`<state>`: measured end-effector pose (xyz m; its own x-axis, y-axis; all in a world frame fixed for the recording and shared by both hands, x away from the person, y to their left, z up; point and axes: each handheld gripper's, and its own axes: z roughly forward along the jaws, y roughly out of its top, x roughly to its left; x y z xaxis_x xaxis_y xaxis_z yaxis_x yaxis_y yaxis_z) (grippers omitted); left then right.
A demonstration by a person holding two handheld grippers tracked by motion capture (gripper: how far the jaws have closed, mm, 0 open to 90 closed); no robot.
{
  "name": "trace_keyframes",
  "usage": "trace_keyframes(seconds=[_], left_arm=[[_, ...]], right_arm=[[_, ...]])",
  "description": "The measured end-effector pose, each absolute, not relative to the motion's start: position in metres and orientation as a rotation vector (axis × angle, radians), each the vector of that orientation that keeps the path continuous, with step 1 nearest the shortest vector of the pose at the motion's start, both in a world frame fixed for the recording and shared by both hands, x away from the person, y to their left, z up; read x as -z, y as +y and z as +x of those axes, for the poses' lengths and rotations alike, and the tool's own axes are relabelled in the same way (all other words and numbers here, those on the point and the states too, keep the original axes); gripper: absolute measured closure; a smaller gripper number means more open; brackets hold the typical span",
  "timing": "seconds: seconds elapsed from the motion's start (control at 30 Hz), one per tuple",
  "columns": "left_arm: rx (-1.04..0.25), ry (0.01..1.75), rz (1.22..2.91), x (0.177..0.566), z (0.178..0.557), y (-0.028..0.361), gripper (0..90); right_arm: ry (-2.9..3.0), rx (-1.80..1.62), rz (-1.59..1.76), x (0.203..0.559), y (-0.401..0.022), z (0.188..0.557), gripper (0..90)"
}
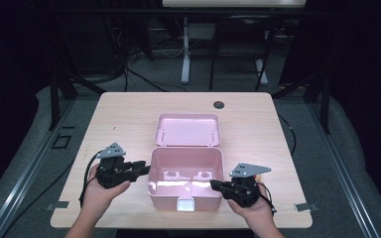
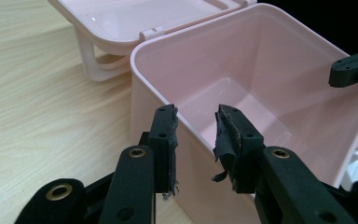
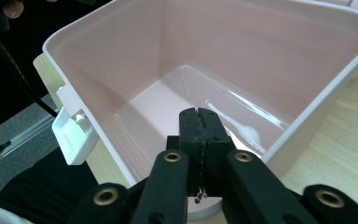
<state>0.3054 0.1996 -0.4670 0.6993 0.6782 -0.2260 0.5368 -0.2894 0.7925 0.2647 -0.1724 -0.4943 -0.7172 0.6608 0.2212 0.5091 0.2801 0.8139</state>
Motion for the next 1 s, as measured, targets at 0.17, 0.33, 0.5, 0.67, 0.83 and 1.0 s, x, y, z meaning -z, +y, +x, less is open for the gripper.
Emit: trace_keyframes(seconds=[0.17, 0.33, 0.5, 0.67, 0.83, 1.0], left_arm=[[-0.183, 0.93, 1.977, 0.468, 0.299, 0.2, 65.1], [-0.193, 0.945, 1.971, 0.468, 0.296, 0.206, 62.4], [-0.187, 0.959, 1.956, 0.468, 0.294, 0.211, 58.8], [-0.194, 0.961, 1.948, 0.467, 0.291, 0.212, 56.9], [-0.19, 0.967, 1.932, 0.463, 0.292, 0.215, 55.9], [-0.173, 0.964, 1.91, 0.461, 0.293, 0.219, 55.3]], right_arm=[[2.397, -1.402, 1.088, 0.488, -0.17, 0.265, 83.8], [2.36, -1.426, 1.066, 0.472, -0.172, 0.264, 75.5], [2.351, -1.416, 1.044, 0.459, -0.179, 0.266, 64.6], [2.32, -1.433, 1.041, 0.452, -0.185, 0.27, 58.7], [2.294, -1.449, 1.041, 0.446, -0.188, 0.273, 53.1], [2.272, -1.455, 1.083, 0.444, -0.195, 0.276, 46.5]])
